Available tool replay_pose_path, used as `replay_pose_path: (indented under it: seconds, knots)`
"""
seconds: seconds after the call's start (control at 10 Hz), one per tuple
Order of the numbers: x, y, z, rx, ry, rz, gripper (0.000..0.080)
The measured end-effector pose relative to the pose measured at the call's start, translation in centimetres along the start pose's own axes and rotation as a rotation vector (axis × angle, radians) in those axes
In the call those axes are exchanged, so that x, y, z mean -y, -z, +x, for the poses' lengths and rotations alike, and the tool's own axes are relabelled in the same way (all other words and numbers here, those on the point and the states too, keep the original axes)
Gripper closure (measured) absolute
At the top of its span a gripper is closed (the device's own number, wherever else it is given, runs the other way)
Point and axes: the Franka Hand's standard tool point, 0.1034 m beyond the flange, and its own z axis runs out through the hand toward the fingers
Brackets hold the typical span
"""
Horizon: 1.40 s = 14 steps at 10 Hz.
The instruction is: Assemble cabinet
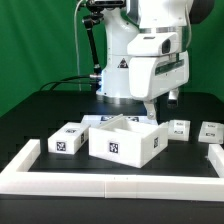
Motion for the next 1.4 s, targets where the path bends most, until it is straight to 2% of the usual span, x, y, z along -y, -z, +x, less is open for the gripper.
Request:
replay_pose_path:
  seconds: [0.1,0.5,0.7,0.8,1.1,1.3,1.4]
  knots:
    - [0.2,-0.3,-0.9,0.005,-0.032,0.004,0.0001]
    - [3.9,-2.1,-3.9,0.03,-0.063,0.029,0.0001]
    - [4.6,-3.0,-4.2,0.031,-0.061,0.034,0.0001]
    - [4.8,-3.8,-4.0,0.021,-0.057,0.029,0.0001]
    - [5.7,-5.5,-3.7,0.018,-0.065,0.039,0.0001]
    - [5.9,-6.5,-4.0,0.018,-0.068,0.044,0.0001]
    - [5.9,-6.5,-3.9,0.017,-0.069,0.044,0.0001]
